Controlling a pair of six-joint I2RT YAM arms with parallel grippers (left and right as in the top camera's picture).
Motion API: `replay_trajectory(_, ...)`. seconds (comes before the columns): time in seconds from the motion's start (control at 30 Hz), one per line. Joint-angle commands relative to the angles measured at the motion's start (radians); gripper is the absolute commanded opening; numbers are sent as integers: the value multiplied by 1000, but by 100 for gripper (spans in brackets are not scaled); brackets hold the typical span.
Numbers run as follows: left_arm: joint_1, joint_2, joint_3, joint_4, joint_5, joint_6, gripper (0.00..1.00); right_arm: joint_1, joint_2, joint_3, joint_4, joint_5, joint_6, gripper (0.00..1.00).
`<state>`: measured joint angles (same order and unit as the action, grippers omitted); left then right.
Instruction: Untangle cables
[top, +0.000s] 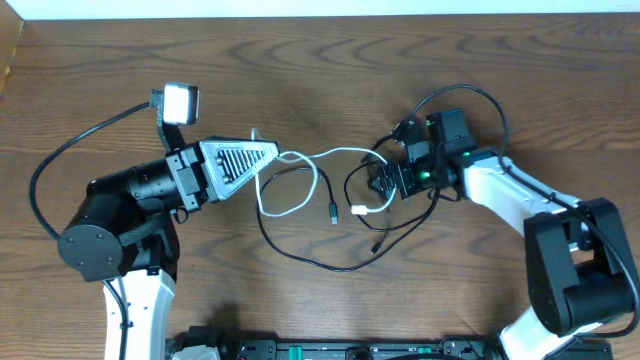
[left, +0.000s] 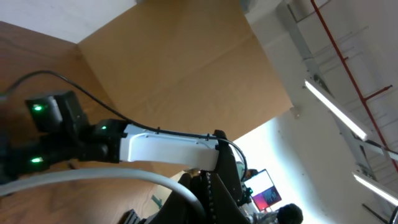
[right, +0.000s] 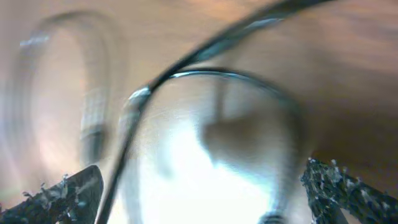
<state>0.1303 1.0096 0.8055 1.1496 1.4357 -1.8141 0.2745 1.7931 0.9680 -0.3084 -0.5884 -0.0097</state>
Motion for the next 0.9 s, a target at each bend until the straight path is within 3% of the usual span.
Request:
replay_trajectory(0.0,7,-11,4,8,19,-5,7,-35,-64,23,-9,-494,-159,99)
replay_trajectory(0.2,7,-6,4,8,16,-1,8,-43,-155,23,-79,-680,-301,99)
replay_trajectory(0.27,7,1,4,8,16,1,7,-43,-165,23,-82,-617,-308,99)
replay_trajectory(0.37,7,16,4,8,17,6,8,-43,-165,23,-74,-466,-190,99)
replay_trajectory(0.5,7,35,4,8,22,6,7,-41,-165,23,-59,-748,-278,99)
replay_trajectory(0.57,7,42,3,8,24,7,7,-43,-165,23,-39,-662,-194,99)
replay_trajectory(0.77,7,43,3,8,32,14,7,-45,-165,22,-80,39,2,99)
replay_trajectory(0.87,7,44,3,8,47,37,7,-45,-165,22,-97,28,1,99)
